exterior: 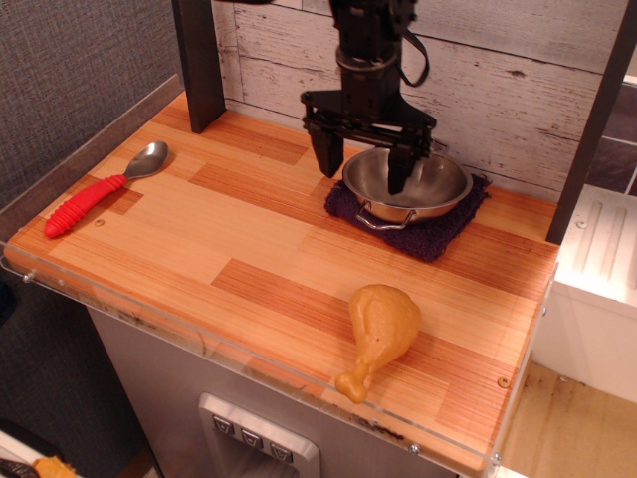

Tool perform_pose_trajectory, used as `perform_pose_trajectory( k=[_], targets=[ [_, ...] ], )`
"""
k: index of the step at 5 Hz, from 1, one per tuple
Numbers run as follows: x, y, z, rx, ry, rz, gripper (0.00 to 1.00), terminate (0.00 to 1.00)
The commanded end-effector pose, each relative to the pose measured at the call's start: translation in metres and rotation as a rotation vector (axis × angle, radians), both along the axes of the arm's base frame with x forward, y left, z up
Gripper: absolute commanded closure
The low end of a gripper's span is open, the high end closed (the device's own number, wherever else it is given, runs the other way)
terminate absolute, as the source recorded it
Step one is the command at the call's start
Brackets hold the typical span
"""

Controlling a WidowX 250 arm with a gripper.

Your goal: Move the silver bowl to the right of the red spoon.

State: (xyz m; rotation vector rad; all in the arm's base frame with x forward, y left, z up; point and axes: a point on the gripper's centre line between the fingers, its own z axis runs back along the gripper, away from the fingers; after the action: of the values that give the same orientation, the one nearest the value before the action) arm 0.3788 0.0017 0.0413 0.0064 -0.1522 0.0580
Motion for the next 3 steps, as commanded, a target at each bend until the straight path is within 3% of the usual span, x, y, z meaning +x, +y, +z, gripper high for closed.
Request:
perform_pose_trajectory(
  k=[1,3],
  targets=[
    [0.007,-0.003,0.01,0.008,-0.056,-0.009,1.0,0.0],
    [0.004,0.0,0.02,-0.011,-0.073,-0.019,1.0,0.0]
  ],
)
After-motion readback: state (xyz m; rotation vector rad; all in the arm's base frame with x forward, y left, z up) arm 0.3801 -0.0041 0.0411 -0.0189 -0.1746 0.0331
